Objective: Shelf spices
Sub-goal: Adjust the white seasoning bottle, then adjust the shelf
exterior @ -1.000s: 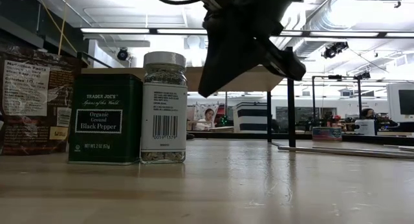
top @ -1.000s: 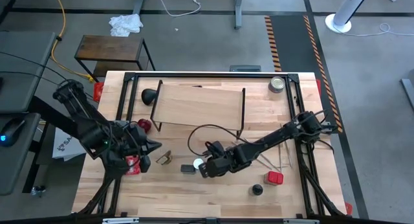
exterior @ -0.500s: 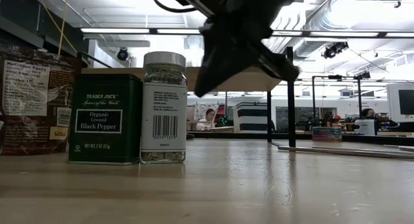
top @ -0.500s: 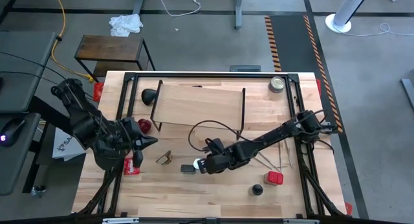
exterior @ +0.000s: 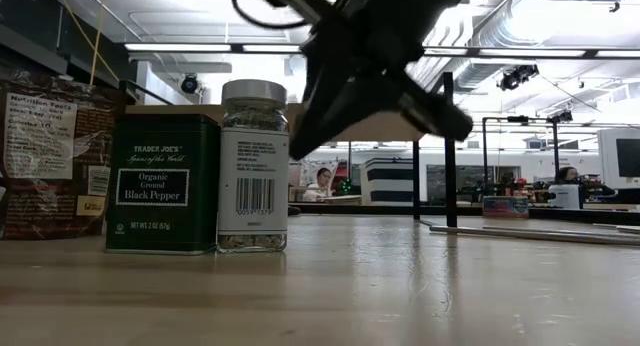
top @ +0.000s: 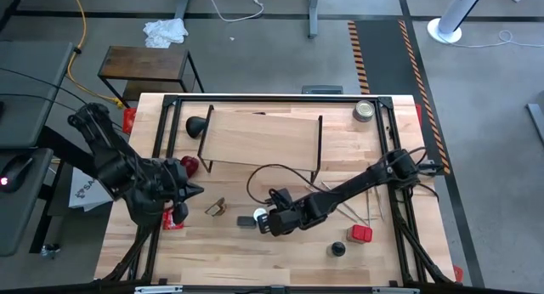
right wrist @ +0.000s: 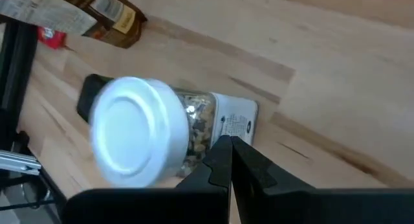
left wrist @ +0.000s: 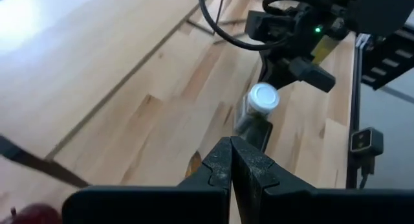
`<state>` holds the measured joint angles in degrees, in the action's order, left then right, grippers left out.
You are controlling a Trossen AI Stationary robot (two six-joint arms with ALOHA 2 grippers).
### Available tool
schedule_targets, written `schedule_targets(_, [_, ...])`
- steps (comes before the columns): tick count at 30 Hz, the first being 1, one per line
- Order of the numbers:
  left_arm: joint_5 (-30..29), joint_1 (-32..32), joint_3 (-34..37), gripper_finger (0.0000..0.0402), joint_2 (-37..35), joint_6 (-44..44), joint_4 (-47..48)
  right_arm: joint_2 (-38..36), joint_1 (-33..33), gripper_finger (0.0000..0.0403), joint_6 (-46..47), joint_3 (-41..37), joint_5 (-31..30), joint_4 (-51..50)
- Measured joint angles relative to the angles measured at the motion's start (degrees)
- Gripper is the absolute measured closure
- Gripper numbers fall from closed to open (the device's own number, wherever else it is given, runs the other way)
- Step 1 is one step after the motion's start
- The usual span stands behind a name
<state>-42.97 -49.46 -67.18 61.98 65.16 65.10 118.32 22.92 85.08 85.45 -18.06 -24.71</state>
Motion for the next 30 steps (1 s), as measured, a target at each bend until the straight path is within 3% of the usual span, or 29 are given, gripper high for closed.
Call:
schedule_targets(13, [2.1, -5.5, 0.0, 0.0402, 4.2, 17.8, 8.5, 3.5, -0.3, 0.0403, -0.4, 0.0, 0.7, 11.5])
schedule_targets(16, [-0.6, -6.0, 0.0, 0.0401, 5.1, 26.3, 14.1, 3.5, -0.7, 0.0403, -1.9, 0.0, 1.6, 11.7])
schedule_targets(18, [-5.6, -5.4, 0.0, 0.0402, 4.8, 33.2, 19.4, 2.9, -0.9, 0.0403, -3.6, 0.0, 1.9, 11.3])
schedule_targets(21, [-12.2, -2.6, 0.3, 0.0402, 3.3, 44.6, 25.2, 0.5, -1.1, 0.0403, -5.7, 0.0, 2.0, 9.7])
schedule_targets(22, [-13.5, -0.7, 1.2, 0.0401, 1.9, 44.0, 24.1, -0.3, -1.1, 0.0403, -6.2, 0.0, 2.0, 8.8])
schedule_targets(28, [-6.9, 13.4, 6.3, 0.0402, -1.8, 41.1, 25.0, -5.1, -1.4, 0.0403, -8.2, 0.0, 0.4, 4.1])
schedule_targets(30, [-7.9, 17.8, 7.5, 0.0402, -2.3, 41.4, 24.8, -6.7, -1.5, 0.0403, -8.2, 0.0, -0.7, 4.1])
